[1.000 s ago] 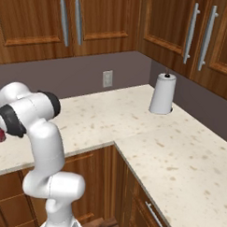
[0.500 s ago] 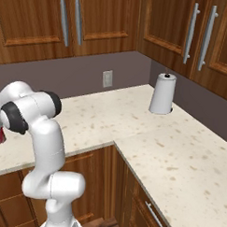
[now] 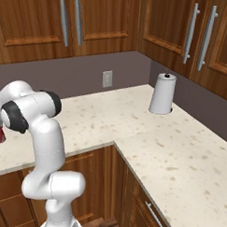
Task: Four empty soda cans are scattered around the kitchen. Gather all the cans and cluster them next to the stove for recycling.
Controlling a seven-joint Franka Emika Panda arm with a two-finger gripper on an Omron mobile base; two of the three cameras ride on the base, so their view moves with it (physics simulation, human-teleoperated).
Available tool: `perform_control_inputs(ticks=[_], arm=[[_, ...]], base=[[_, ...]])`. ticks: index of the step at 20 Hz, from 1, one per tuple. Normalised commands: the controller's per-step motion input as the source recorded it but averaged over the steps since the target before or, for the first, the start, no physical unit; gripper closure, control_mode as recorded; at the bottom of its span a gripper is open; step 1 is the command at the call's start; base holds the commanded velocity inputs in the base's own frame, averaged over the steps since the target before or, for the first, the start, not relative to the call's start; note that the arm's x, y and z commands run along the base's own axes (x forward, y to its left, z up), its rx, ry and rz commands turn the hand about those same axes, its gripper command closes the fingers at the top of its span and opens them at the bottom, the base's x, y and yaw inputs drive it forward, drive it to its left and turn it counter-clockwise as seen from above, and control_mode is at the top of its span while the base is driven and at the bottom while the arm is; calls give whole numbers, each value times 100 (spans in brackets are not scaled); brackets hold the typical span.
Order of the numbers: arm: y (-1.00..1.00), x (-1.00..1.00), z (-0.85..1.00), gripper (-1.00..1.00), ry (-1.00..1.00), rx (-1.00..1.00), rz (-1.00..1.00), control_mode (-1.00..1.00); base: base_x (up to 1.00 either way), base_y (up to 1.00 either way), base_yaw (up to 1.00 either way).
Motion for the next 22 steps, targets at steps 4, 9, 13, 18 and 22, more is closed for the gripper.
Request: perform_control_inputs(ticks=[4,9,13,18,22], arm=[[0,0,0,-100,0,0,0,-100],[0,0,0,-100,0,0,0,-100],[0,-2,0,-100,0,0,0,-100],[-1,-9,6,-100,-3,0,-1,-100],[-1,-24,13,-100,-4,0,-1,-100]], base=[[0,0,0],[0,0,0],[0,0,0],[0,0,0],[0,0,0]])
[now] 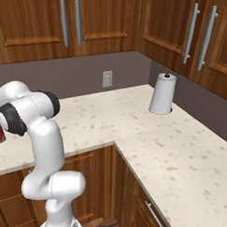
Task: Four empty soda cans are scattered around the kitchen. Gather all the cans and cluster them next to the stove for recycling.
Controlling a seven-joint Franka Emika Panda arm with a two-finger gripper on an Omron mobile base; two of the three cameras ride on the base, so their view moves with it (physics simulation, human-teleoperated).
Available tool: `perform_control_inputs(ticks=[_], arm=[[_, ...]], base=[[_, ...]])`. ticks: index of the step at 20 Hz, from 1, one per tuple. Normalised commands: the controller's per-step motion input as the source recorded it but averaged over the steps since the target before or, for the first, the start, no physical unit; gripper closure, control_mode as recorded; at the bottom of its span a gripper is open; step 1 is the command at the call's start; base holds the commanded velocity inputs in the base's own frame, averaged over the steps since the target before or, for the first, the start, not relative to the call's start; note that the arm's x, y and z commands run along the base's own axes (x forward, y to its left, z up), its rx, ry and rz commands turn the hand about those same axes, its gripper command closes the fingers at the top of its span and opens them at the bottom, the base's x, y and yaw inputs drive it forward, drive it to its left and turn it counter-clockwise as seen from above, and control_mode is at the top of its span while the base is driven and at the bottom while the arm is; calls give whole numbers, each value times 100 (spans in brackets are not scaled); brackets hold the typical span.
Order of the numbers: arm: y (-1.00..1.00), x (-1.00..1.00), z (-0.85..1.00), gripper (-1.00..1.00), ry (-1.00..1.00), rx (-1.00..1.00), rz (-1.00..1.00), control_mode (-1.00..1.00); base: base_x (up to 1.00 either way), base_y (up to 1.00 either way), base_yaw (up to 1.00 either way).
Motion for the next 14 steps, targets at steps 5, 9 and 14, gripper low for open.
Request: perform_control_inputs(ticks=[5,9,14], arm=[[-7,-22,16,-100,-2,0,-1,-100],[-19,-9,16,-100,-1,1,-1,-100],[-27,14,9,-100,-2,0,-2,-100]], base=[[0,0,0],[0,0,0],[0,0,0]])
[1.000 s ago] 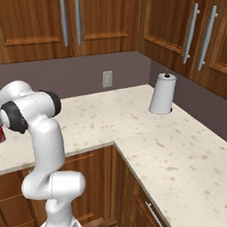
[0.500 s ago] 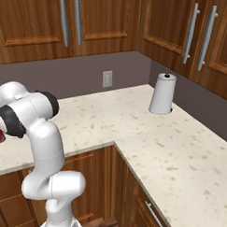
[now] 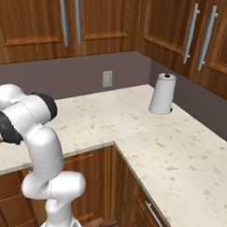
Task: Four empty soda cans are scattered around the kitchen. Gather all the cans and cluster them next to the stove for recycling.
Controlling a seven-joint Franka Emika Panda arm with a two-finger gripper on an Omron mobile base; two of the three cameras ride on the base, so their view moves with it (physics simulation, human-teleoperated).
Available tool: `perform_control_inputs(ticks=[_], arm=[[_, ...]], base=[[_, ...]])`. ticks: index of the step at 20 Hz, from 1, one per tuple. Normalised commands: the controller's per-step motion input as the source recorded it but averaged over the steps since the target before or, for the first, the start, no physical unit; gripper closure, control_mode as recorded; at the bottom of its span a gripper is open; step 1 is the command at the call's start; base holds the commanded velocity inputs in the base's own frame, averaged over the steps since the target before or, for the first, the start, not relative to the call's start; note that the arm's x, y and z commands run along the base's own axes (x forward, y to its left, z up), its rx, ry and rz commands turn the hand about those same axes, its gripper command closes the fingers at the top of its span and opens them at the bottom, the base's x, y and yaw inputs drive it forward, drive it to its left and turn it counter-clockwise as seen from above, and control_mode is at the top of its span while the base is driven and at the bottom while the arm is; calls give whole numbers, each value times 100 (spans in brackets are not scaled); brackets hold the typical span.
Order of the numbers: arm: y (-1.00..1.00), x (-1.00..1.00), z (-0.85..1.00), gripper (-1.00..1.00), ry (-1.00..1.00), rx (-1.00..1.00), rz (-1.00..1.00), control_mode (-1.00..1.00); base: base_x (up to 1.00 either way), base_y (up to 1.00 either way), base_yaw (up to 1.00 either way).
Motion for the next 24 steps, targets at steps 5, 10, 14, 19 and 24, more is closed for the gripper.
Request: perform_control_inputs(ticks=[5,10,14,19,24], arm=[[-26,6,13,-100,-1,0,-4,-100],[-28,-1,23,-100,-1,1,-5,-100],[-38,-14,14,-100,0,1,-12,-100],[-37,-14,0,-100,0,2,-6,-100],[-32,-1,0,-100,0,4,0,-100]], base=[[0,0,0],[0,0,0],[0,0,0],[0,0,0],[0,0,0]])
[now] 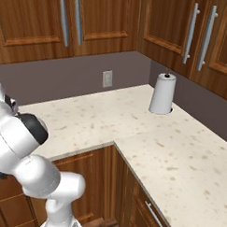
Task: Four empty soda cans are scattered around the kitchen. Gather all the cans and cluster them next to the stove for recycling.
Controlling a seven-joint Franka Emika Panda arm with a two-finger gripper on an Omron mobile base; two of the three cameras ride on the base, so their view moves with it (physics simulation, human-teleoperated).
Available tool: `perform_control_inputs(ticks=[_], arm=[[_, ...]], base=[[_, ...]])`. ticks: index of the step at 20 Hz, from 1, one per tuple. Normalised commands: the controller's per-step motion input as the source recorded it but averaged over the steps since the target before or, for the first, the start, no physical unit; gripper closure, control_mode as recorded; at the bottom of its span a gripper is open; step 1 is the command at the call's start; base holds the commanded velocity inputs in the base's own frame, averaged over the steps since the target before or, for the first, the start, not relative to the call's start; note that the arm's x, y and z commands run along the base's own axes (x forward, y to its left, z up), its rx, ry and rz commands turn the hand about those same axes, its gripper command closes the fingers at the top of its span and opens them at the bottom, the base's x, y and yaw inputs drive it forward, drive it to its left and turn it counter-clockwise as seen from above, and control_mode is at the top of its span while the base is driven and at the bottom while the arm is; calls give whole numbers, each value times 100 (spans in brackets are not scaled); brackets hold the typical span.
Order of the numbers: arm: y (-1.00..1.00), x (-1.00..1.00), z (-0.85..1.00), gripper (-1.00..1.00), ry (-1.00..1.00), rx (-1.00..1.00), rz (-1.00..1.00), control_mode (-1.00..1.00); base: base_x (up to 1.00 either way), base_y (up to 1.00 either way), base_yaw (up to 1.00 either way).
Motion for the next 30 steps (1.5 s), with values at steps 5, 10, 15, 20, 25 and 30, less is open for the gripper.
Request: perform_control_inputs(ticks=[5,10,15,20,25,30], arm=[[-38,-4,0,-100,2,7,-7,-100],[-36,-4,1,-100,1,0,-22,-100],[-39,-2,10,-100,6,0,-27,-100],[-44,0,16,-100,9,1,-27,-100],[-44,0,8,-100,10,1,-29,-100],[-48,0,2,-100,8,0,-29,-100]], base=[[0,0,0],[0,0,0],[0,0,0],[0,0,0],[0,0,0],[0,0,0]])
